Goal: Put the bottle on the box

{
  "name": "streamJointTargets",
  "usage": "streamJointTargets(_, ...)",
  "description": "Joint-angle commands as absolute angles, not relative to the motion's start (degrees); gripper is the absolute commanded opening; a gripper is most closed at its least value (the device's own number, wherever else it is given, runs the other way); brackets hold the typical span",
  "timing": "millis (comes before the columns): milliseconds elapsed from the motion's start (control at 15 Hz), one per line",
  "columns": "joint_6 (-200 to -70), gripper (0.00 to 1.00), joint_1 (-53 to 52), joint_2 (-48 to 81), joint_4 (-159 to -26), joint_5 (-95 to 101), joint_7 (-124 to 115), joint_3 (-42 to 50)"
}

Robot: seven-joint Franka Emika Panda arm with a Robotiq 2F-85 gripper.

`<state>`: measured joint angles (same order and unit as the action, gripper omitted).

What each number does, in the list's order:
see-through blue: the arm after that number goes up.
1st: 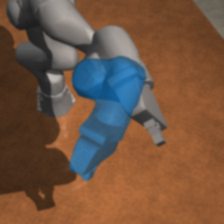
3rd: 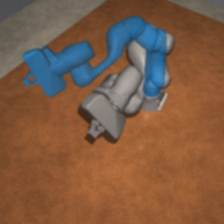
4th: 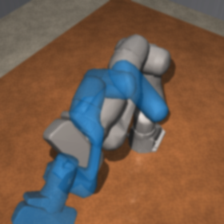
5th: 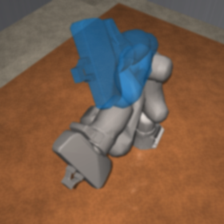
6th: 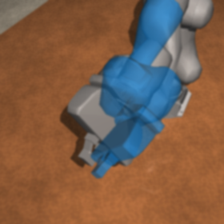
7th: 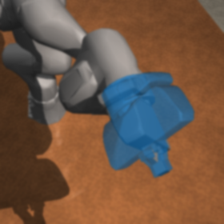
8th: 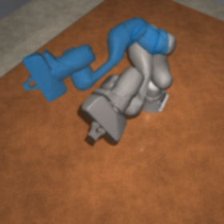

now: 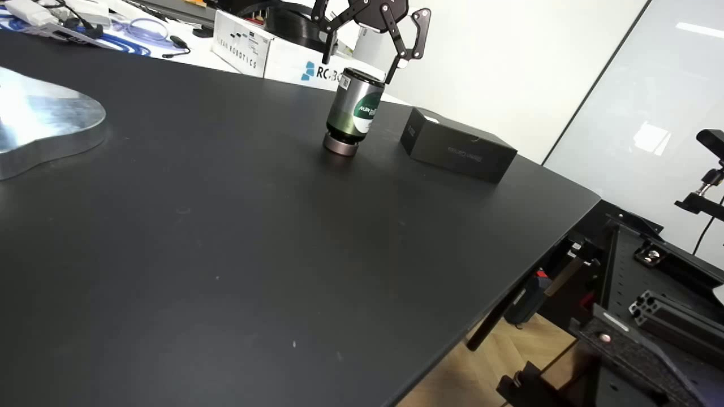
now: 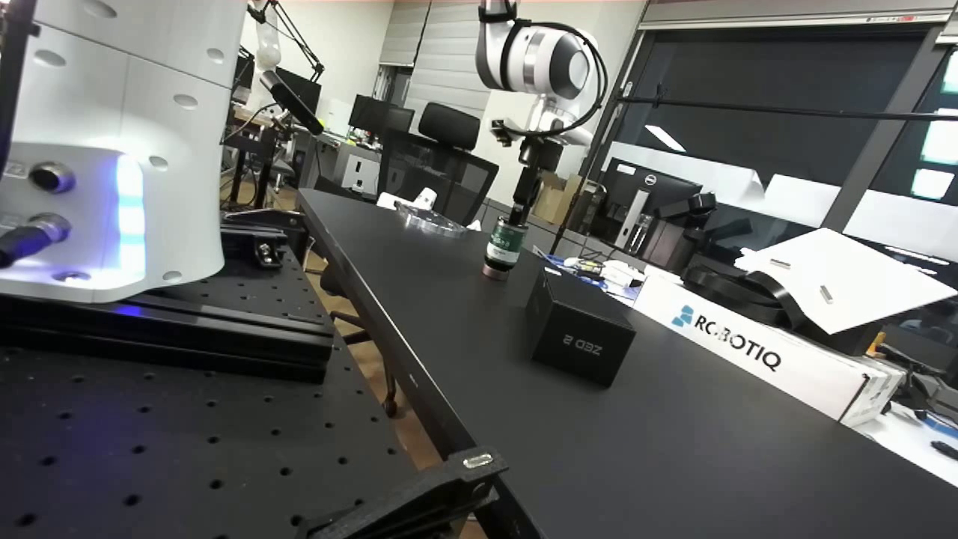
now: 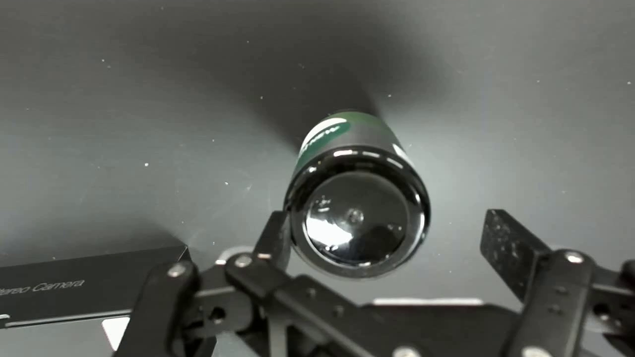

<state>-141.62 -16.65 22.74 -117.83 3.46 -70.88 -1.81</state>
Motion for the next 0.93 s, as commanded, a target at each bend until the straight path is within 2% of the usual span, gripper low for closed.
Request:
streamJointTargets(0,-138.6,1.00,-17.8,23.1,-116.6,4.5,-73.9,-1.0)
streamJointTargets(867,-139.7,1.00,-17.4,23.3,-116.9,6.5,-74.4,0.0)
